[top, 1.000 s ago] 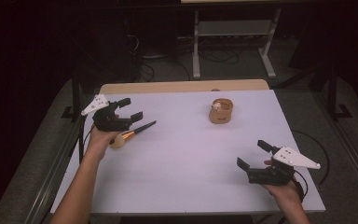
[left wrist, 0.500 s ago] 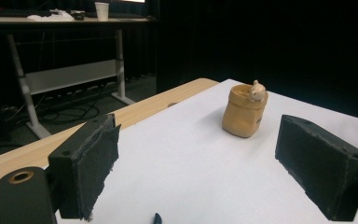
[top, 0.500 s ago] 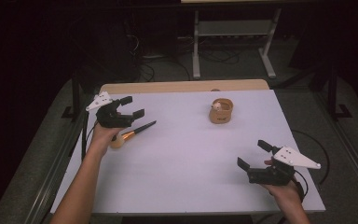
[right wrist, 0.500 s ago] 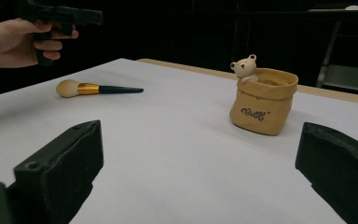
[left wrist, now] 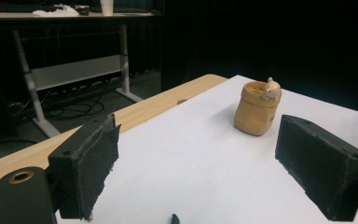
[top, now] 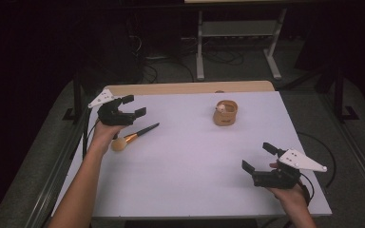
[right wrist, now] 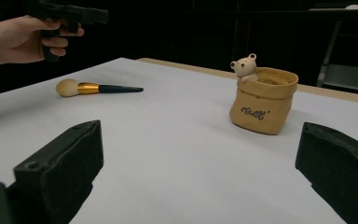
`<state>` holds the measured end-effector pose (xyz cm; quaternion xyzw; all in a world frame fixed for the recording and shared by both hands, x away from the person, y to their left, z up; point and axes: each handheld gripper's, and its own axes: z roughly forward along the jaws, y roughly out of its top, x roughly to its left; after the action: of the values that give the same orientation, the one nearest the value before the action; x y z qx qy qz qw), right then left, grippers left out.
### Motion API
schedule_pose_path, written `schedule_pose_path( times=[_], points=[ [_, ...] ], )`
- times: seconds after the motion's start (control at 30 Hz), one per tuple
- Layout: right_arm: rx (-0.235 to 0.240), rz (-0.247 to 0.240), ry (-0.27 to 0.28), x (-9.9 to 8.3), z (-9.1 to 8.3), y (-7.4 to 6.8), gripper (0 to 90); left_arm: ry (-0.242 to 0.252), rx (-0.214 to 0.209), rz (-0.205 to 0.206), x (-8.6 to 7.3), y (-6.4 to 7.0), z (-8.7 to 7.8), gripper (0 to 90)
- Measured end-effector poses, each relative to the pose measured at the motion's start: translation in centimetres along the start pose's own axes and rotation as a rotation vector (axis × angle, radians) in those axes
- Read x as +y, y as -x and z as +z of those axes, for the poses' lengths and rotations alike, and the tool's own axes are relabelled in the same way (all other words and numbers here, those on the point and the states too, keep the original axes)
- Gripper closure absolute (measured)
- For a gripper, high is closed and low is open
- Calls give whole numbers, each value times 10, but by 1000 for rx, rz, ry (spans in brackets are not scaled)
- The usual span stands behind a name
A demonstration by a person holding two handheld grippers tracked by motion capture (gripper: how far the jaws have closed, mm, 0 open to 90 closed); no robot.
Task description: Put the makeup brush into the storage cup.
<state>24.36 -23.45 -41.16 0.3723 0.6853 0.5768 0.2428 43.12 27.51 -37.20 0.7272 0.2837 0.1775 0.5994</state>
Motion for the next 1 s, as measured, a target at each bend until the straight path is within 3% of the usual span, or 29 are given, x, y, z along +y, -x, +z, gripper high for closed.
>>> schedule_pose_path(
  times=[0.7, 1.0],
  points=[
    [-2, 8, -2, 0, -1, 0, 2, -22, 10, 22, 10, -18, 3, 123],
    [-6, 7, 2, 0, -1, 1, 2, -84, 12, 33, 10, -20, 5, 125]
  ],
)
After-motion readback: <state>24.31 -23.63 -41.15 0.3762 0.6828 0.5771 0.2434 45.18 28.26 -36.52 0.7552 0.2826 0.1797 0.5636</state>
